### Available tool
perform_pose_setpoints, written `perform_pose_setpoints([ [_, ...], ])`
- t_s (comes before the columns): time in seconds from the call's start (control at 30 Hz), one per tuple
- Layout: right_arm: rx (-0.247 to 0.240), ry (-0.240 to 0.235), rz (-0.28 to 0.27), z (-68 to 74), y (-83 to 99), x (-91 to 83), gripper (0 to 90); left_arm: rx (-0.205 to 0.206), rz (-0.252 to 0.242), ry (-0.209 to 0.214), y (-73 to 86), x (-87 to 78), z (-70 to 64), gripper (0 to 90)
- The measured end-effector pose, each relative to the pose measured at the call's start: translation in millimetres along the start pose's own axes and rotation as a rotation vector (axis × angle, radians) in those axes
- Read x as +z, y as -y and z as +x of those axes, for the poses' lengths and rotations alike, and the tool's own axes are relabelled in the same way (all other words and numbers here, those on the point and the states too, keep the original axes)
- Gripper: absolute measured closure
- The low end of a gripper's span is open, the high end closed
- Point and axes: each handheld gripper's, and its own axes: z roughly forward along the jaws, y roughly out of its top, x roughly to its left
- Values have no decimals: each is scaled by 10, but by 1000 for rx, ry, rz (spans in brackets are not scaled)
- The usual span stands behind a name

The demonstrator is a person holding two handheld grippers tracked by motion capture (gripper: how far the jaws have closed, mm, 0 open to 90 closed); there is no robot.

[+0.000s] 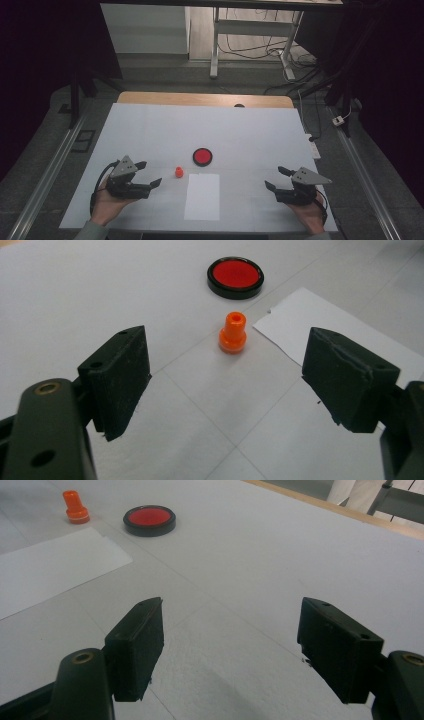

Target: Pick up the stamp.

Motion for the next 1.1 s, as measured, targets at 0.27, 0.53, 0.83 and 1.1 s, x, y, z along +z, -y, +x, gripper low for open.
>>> perform_pose_setpoints([
  [0.27, 1, 3, -2, 18, 0, -4, 268, -28, -8, 42, -153, 87, 11, 201],
  [0.53, -2, -3, -4, 23, -4, 0, 271, 12, 43, 49, -387, 268, -13, 208],
  [0.83, 2, -2, 0, 23, -2, 12, 274, 48, 97, 70, -493, 532, -2, 219],
  [1.1, -8, -7, 12, 28, 1, 43, 279, 78, 128, 78, -435, 691, -23, 244],
])
